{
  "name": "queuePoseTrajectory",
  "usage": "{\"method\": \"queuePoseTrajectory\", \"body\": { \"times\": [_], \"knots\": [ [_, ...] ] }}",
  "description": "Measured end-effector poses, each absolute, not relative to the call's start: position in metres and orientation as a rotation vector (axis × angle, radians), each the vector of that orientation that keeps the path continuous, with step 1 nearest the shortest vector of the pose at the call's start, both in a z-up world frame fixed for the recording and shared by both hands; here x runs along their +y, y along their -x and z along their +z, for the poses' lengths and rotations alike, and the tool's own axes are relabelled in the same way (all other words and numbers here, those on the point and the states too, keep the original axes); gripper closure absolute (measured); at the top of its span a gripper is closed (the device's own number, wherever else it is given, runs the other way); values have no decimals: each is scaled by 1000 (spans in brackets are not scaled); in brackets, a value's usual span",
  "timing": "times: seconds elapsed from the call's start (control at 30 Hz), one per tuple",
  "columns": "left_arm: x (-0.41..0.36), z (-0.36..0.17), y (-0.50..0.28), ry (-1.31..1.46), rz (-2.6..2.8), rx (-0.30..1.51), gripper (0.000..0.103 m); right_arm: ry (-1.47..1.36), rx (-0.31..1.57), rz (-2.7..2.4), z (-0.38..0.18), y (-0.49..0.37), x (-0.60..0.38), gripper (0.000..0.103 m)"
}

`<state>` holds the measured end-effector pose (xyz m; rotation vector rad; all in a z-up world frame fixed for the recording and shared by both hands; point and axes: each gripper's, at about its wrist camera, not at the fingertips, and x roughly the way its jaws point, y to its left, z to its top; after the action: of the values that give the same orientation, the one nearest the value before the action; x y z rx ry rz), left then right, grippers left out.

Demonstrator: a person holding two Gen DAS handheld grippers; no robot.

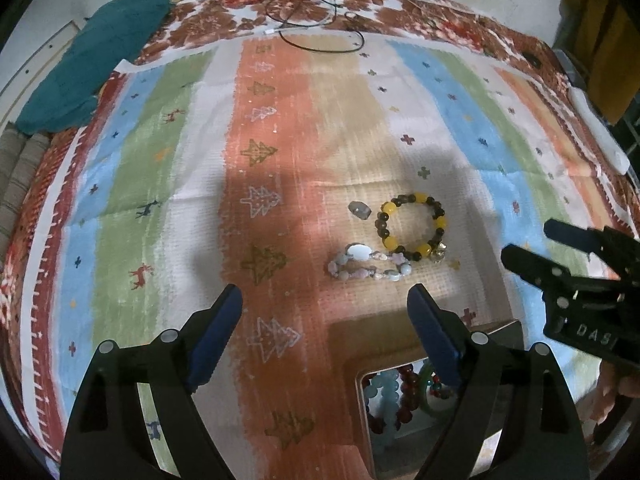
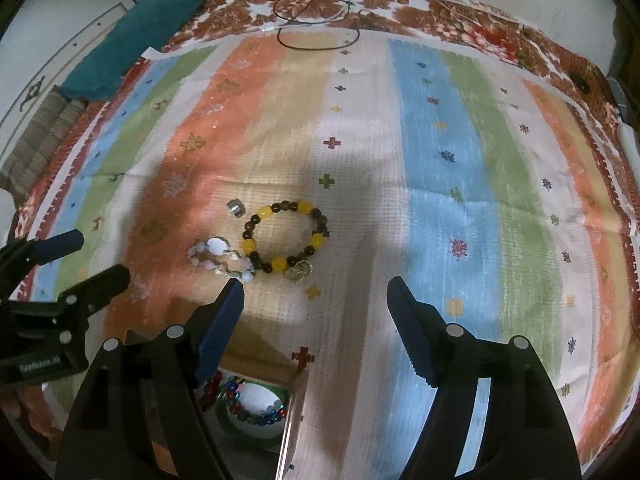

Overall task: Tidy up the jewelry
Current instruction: 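Move both open tools down to the yellow-black and white bead bracelets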

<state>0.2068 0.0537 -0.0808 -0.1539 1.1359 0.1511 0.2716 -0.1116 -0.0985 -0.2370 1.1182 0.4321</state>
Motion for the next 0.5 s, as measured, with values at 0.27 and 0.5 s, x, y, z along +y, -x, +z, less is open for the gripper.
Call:
{"method": "queuePoseTrajectory", "body": {
  "times": [0.27, 0.5],
  "knots": [
    [56, -94, -217, 126, 154, 1175, 19, 247, 1137, 428, -106, -284, -106, 29],
    [58, -105, -227, 113, 146, 1203, 19, 252, 1151, 421, -112, -294, -103, 29]
  ]
}}
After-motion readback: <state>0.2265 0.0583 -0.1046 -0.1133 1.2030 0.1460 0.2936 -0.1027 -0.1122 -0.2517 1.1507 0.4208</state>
